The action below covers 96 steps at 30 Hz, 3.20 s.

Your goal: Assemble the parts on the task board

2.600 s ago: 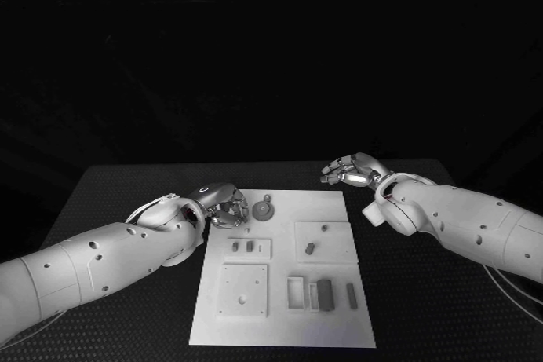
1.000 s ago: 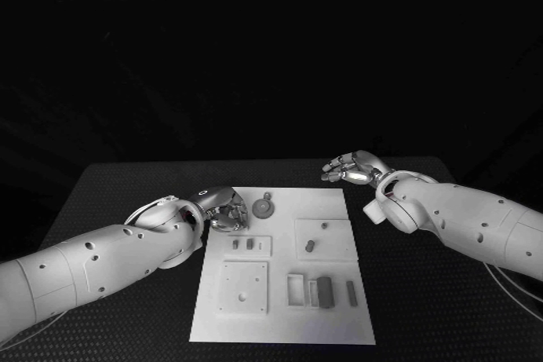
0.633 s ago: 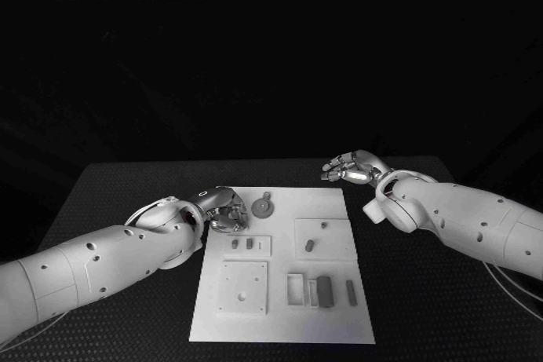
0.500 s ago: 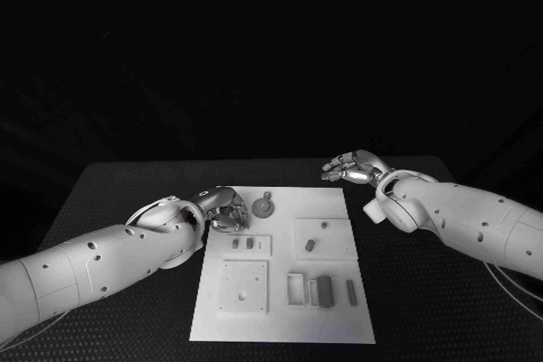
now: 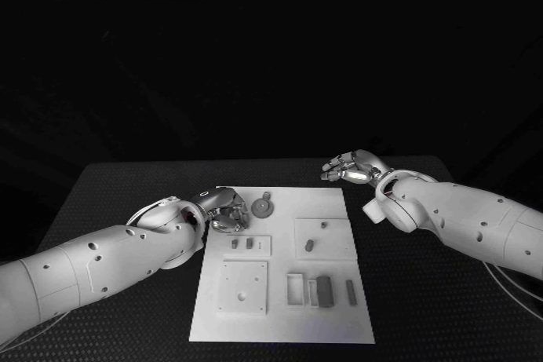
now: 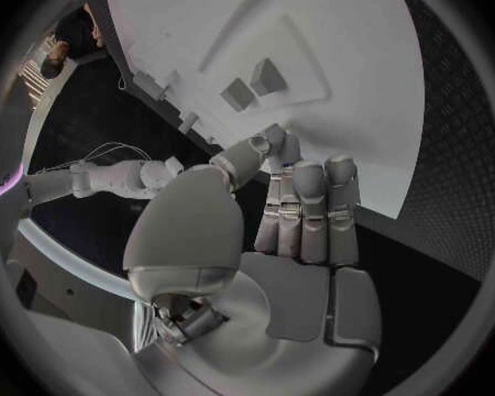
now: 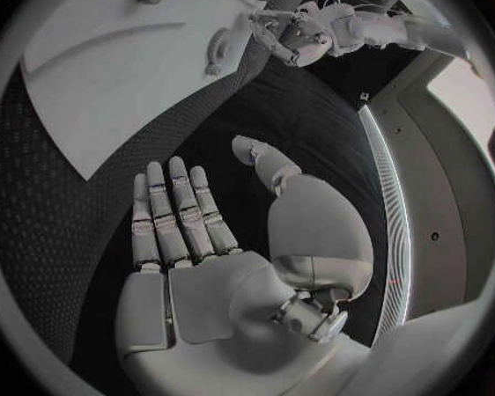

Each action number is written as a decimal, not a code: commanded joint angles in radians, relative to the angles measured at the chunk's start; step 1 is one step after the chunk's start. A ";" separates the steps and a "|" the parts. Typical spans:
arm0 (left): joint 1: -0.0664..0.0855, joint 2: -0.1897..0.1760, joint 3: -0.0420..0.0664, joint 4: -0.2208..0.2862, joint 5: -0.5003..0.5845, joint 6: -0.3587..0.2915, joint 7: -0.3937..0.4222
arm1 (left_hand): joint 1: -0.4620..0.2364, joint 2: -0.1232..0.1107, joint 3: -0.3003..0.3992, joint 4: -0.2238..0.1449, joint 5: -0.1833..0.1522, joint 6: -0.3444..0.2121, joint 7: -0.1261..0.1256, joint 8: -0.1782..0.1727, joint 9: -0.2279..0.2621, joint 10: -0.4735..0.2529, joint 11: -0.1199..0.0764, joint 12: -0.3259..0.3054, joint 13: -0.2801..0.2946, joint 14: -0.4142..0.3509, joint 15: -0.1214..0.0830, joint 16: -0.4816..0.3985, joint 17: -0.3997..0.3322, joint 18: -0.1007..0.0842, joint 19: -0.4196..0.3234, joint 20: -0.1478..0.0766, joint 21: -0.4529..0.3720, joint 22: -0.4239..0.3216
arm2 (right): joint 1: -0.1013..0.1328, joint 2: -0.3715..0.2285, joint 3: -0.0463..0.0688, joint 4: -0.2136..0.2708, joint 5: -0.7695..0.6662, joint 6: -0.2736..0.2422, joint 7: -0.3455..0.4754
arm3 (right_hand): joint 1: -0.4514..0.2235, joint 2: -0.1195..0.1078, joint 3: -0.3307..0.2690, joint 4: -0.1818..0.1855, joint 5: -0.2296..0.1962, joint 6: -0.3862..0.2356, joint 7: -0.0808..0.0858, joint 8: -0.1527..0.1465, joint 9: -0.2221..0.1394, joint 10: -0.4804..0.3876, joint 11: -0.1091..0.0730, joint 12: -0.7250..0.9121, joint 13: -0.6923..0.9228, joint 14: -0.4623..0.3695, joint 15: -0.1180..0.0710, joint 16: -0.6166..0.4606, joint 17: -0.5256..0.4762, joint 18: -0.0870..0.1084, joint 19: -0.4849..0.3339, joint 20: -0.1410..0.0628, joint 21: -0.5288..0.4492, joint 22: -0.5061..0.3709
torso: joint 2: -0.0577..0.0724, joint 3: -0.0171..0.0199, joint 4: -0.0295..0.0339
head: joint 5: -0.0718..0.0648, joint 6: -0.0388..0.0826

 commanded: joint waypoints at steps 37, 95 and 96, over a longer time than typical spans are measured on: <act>-0.005 0.021 -0.015 -0.025 -0.013 0.052 -0.018 | -0.002 0.012 0.006 -0.003 0.000 0.009 -0.001 0.004 0.001 0.004 -0.001 -0.005 0.002 0.004 -0.005 0.006 -0.001 0.033 0.007 -0.030 0.006 0.017 | 0.000 -0.001 0.000 0.003 -0.002 0.002 0.008 | -0.007 0.004 0.004 0.000 0.002 -0.008 0.006 0.005 -0.002 0.002 0.004 -0.007 0.000 -0.008 0.001 0.008 -0.003 -0.007 -0.007 -0.001 -0.004 0.002 | 0.000 -0.0001 -0.0003 | -0.005 -0.004; -0.007 -0.019 -0.014 -0.036 0.037 0.000 -0.013 | 0.039 -0.038 0.002 -0.009 -0.011 -0.140 0.044 -0.071 -0.033 -0.002 0.004 -0.010 0.008 -0.005 0.000 -0.001 -0.005 0.032 0.000 -0.026 0.004 0.016 | 0.000 -0.010 0.000 0.001 -0.010 0.006 0.004 | 0.007 0.001 0.008 -0.012 -0.014 -0.010 0.006 0.007 -0.004 0.001 0.005 -0.009 0.000 -0.009 0.003 0.011 -0.005 -0.007 -0.008 -0.001 -0.004 0.002 | 0.000 -0.0014 0.0005 | -0.011 0.003; -0.006 -0.022 -0.014 -0.037 0.039 -0.007 -0.009 | 0.041 -0.038 0.003 -0.009 -0.011 -0.137 0.044 -0.070 -0.033 -0.002 0.004 -0.010 0.008 -0.005 0.000 -0.001 -0.005 0.032 -0.001 -0.026 0.004 0.016 | 0.000 -0.011 0.000 0.002 -0.016 0.006 0.004 | 0.011 0.000 0.010 -0.015 -0.021 -0.010 0.006 0.007 -0.004 0.001 0.005 -0.009 0.000 -0.008 0.003 0.011 -0.006 -0.006 -0.007 -0.001 -0.003 0.003 | 0.000 -0.0014 0.0006 | -0.011 0.003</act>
